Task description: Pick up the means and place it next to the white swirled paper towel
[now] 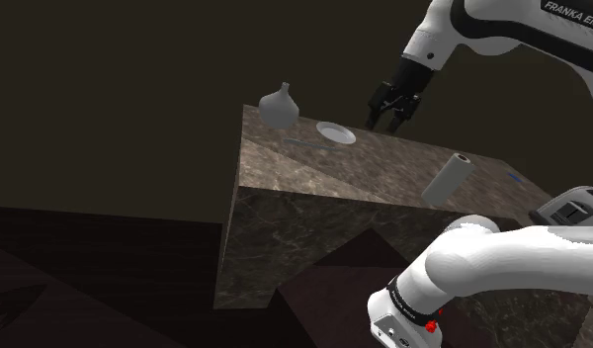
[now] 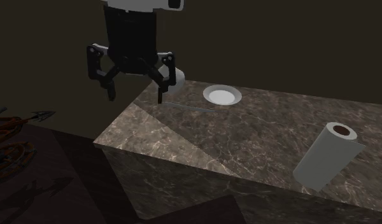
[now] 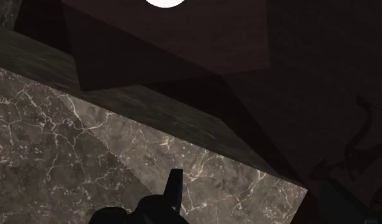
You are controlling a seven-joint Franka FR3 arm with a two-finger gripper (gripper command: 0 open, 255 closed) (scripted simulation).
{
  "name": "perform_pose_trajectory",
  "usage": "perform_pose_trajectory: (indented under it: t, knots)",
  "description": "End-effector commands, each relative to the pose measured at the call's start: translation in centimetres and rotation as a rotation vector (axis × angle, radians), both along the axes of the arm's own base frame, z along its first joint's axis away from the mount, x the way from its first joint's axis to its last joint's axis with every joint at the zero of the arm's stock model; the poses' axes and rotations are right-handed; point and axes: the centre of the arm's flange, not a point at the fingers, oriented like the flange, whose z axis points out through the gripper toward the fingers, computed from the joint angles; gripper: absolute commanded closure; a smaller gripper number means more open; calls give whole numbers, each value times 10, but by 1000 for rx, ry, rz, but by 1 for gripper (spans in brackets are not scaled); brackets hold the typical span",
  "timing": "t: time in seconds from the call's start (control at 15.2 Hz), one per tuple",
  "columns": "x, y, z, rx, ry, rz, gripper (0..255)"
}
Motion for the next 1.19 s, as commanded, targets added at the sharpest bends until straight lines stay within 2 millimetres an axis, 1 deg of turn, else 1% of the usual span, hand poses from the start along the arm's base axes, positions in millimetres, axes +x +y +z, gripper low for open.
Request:
perform_pose_trajectory:
  t: [0.0,0.26,0.53,0.86,1.12]
  knots:
    - [0,0,0,0,0,0,0]
    - [21,-36,-30,-3,-25,133,0]
    - [47,-70,-60,-6,-50,265,0]
    - [87,-106,-96,-9,-81,431,0]
    - [124,-130,-124,-12,-106,564,0]
